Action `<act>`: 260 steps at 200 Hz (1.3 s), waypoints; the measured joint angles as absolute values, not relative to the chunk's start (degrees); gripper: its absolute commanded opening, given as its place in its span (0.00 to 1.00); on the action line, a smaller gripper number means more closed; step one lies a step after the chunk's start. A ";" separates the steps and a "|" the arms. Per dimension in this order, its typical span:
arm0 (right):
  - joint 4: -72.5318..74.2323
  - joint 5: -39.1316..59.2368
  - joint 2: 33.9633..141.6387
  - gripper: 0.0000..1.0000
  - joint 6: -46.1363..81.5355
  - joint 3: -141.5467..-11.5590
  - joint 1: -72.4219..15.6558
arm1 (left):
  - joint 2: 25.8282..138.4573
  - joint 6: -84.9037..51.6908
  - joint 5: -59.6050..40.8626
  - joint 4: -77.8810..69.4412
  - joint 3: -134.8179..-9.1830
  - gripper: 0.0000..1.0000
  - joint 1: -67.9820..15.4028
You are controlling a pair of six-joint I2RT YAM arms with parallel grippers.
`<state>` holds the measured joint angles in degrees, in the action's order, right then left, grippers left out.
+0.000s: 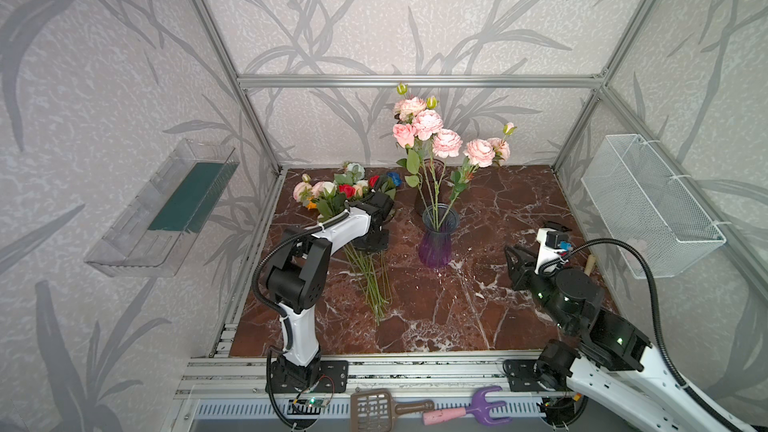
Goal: Arrange the flowers into the vase
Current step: 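Close the left gripper on a blue rose stem in the bunch, then lift the blue rose upright with the left gripper while the right gripper reaches toward it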
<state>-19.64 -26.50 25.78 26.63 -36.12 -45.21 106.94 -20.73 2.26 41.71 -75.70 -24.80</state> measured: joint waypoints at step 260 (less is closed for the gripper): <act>-13.10 1.13 44.97 0.48 20.16 -56.55 -47.13 | 38.50 -23.16 -5.91 8.91 -46.50 0.00 -27.99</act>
<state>-13.10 1.13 44.97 20.16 -56.55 -47.13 38.50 -23.16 -5.91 8.91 -46.50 -27.99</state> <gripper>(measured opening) 0.473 0.048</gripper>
